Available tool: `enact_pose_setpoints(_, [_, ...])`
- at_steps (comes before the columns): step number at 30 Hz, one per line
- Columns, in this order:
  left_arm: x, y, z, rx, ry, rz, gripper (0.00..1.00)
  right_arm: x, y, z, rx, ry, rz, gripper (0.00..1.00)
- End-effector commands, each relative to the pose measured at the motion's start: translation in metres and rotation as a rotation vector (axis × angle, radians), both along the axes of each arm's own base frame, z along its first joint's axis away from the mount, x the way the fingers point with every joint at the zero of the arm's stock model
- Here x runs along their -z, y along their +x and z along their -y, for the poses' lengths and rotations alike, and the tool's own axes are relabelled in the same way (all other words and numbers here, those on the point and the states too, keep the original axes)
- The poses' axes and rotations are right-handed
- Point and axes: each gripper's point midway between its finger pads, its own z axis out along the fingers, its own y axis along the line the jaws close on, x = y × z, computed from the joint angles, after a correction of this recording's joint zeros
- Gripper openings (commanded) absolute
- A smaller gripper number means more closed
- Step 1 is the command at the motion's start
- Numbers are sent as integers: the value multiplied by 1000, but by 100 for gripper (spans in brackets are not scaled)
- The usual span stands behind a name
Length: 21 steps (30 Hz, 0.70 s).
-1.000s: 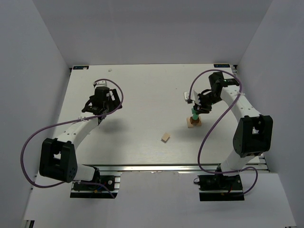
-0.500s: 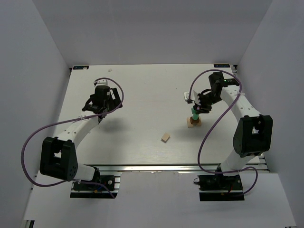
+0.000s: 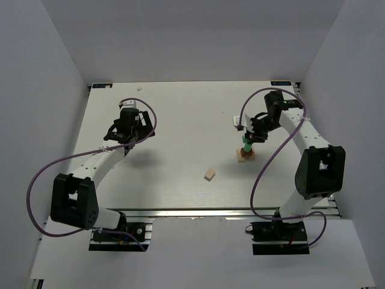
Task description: Build the wood block tower
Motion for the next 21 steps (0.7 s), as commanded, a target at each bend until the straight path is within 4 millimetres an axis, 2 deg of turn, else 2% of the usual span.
enact_pose_setpoints(1, [-14, 7, -1, -9, 5, 29, 98, 3, -2, 0, 2, 19, -17, 28])
enact_pose_setpoints(21, [-13, 9, 0, -4, 5, 27, 98, 7, -8, 1, -12, 10, -32, 33])
